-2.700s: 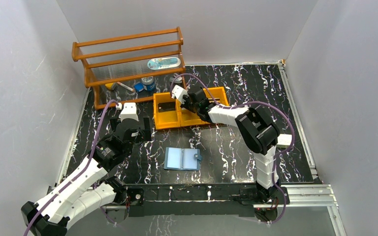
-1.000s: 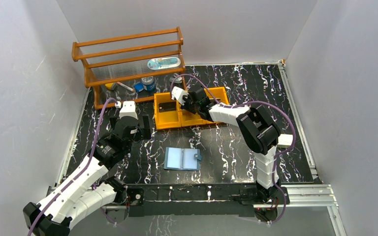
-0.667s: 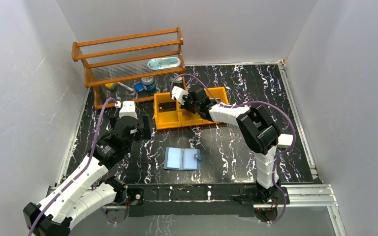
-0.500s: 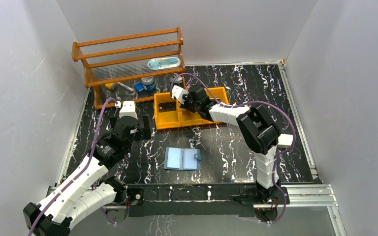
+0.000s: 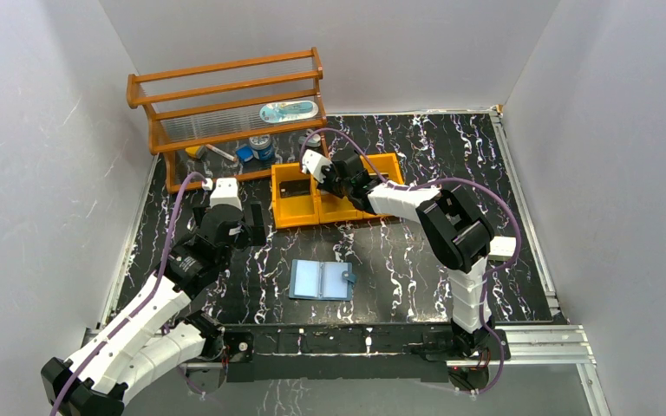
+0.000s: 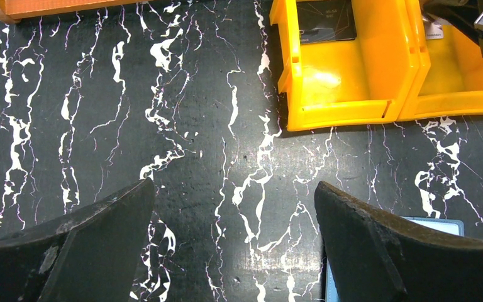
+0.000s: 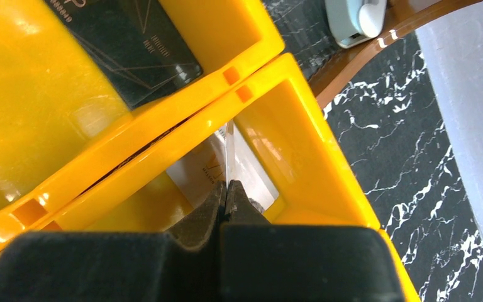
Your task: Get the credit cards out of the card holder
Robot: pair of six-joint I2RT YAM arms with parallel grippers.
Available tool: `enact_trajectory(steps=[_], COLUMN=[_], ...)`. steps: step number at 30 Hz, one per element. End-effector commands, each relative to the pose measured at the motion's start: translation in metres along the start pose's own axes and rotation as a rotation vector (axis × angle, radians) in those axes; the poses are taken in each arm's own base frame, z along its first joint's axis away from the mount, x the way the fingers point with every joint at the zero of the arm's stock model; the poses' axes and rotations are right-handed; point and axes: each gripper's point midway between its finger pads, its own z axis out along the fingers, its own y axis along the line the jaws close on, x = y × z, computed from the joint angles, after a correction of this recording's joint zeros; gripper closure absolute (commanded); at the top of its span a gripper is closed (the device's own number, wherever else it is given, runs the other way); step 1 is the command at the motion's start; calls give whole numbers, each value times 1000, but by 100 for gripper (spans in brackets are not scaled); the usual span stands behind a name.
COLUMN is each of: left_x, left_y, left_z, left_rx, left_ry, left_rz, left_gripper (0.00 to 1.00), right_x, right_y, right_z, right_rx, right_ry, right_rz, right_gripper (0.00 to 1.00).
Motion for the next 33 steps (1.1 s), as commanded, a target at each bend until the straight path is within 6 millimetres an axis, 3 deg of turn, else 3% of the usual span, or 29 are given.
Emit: enact_trajectory(steps=[1,5,13,17,24,29,33], left_x=[-3,-4,-4,-4,-4,-4,-4], left_y=[3,3,2,1,1,2,2], left_z=[0,0,0,0,0,0,0], left_rx=[-3,-3,1,11,11,7,9], left_ry=[-20,-22,-21,-20,-19,-21,-21], left_rz=[-5,-6,-7,-13,-13,-11,-12], left_gripper=[2,2,2,2,2,2,2], right_x=[-22,-41,-56,-26,-1,8,7], right_y=[-26,-44,-53,-36,-22,-1,2], right_z=[-3,-11,-30,-15,10,7,-5], right_rx=[104,166,182,124,92,-11,-27], right_ry=[-85,-123,-152,-71,-9,27,26], right_rz=[13,15,15,16,16,17,17], right_gripper=[100,100,100,100,100,100,100])
